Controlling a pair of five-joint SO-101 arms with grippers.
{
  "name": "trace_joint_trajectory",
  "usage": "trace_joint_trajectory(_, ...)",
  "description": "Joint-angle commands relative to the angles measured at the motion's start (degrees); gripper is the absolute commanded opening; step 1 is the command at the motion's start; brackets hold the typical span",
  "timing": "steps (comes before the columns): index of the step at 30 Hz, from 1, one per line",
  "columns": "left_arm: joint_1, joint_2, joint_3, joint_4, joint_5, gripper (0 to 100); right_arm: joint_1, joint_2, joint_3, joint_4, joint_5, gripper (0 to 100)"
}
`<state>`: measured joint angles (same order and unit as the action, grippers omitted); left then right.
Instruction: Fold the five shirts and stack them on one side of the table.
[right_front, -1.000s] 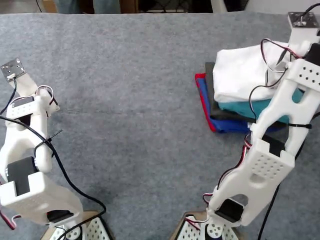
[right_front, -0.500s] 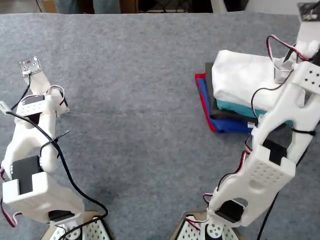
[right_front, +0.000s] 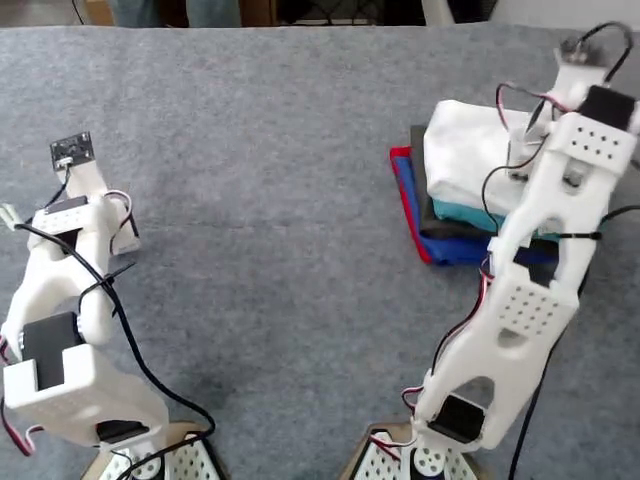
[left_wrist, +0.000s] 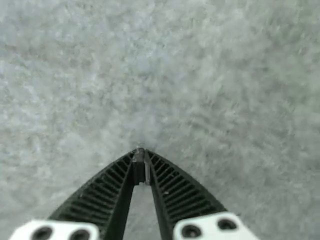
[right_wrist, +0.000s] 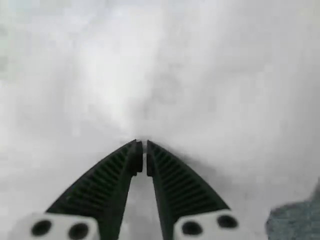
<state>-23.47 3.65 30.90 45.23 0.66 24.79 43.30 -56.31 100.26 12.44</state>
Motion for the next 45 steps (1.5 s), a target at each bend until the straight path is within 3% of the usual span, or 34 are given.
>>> trace_joint_trajectory(1, -1.9, -6.8, -5.5, 6.3, -4.4, 3, -0.8, 4.2, -2.5, 0.2, -0.5, 1.6)
trace_joint_trajectory(7, -2.0, -22.7, -11.6, 18.1, -11.3, 3, -0.8, -0.4, -8.0, 1.0, -0.5, 1.8)
trace_joint_trajectory(18, -3.9, -49.0, -11.7, 34.8, -12.0, 3, -3.1, -24.3, -11.6, 1.0, -0.5, 1.8)
trace_joint_trajectory(24, -3.4, -60.2, -1.6, 36.7, -12.0, 3, -9.4, -42.3, -6.5, 1.0, -0.5, 1.5)
trace_joint_trajectory(29, 2.2, -69.5, 13.7, 33.8, -12.0, 3, -18.5, -60.9, 16.0, 1.0, -0.5, 1.5)
trace_joint_trajectory(37, 2.0, -87.2, 41.6, 26.0, -12.0, 3, -39.4, -88.0, 68.2, -2.4, -0.5, 1.5)
trace_joint_trajectory(45, 3.6, -102.6, 53.5, 24.1, -11.7, 3, -38.2, -118.1, 113.3, -22.2, -0.7, 1.5)
